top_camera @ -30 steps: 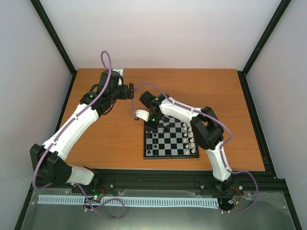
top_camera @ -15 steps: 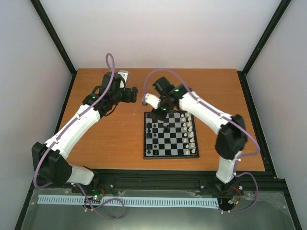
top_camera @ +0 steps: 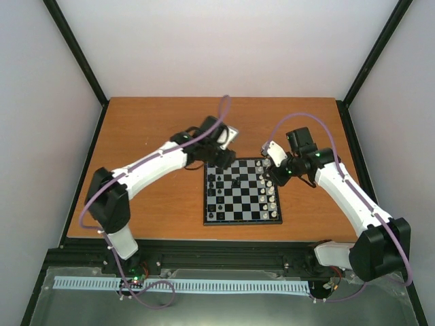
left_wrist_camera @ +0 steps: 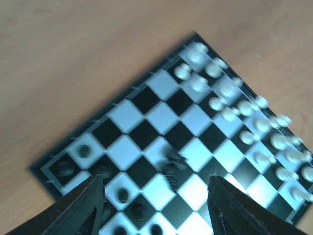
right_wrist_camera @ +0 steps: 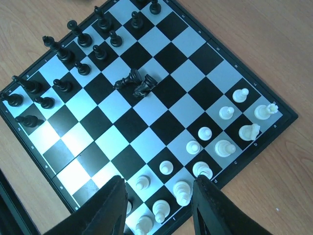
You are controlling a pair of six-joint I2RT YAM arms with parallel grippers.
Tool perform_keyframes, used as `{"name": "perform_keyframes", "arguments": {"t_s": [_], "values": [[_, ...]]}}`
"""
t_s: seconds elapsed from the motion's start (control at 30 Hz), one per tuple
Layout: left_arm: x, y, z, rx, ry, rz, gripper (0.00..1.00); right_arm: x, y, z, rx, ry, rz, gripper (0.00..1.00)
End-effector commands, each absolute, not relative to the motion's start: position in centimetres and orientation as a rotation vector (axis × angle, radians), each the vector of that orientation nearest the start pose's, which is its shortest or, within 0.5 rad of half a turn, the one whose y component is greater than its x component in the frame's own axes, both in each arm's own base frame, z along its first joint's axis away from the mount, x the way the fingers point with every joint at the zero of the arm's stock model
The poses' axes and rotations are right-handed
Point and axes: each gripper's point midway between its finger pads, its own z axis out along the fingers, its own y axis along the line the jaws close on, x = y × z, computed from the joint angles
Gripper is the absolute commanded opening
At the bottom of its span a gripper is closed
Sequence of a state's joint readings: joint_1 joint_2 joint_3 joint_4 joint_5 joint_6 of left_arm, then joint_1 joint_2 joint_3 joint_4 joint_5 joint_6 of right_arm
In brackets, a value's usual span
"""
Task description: Set up the chess pieces on the board
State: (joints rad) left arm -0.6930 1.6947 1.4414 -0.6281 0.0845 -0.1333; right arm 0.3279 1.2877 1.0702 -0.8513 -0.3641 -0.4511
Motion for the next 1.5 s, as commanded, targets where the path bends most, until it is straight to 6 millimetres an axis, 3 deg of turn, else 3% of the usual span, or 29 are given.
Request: {"name": "perform_keyframes", "arguments": {"t_s": [0.0, 0.13, 0.4, 0.83, 1.47], "values": [[32.8, -33.0, 16.8, 0.865, 2.43, -0.391, 0.61, 28.2, 15.5, 16.6, -1.058, 2.298, 0.441, 0.36], [32.6, -34.1, 14.5, 0.888, 2.483, -0.363, 0.58, 28.5, 15.0, 16.0, -1.015, 2.314, 0.448, 0.36], [32.7, -34.4, 10.7, 0.874, 2.59, -0.215, 0.49, 28.6, 14.0, 16.1, -0.975, 2.307, 0.43, 0.36], [32.2, -36.0, 7.4, 0.908, 2.672, -0.241, 0.5, 28.4, 14.2, 15.6, -0.99, 2.316, 0.451, 0.37], [30.8, -35.8, 4.2, 0.979, 2.756, -0.196, 0.39, 28.3, 14.3, 15.3, -1.002, 2.325, 0.463, 0.37]]}}
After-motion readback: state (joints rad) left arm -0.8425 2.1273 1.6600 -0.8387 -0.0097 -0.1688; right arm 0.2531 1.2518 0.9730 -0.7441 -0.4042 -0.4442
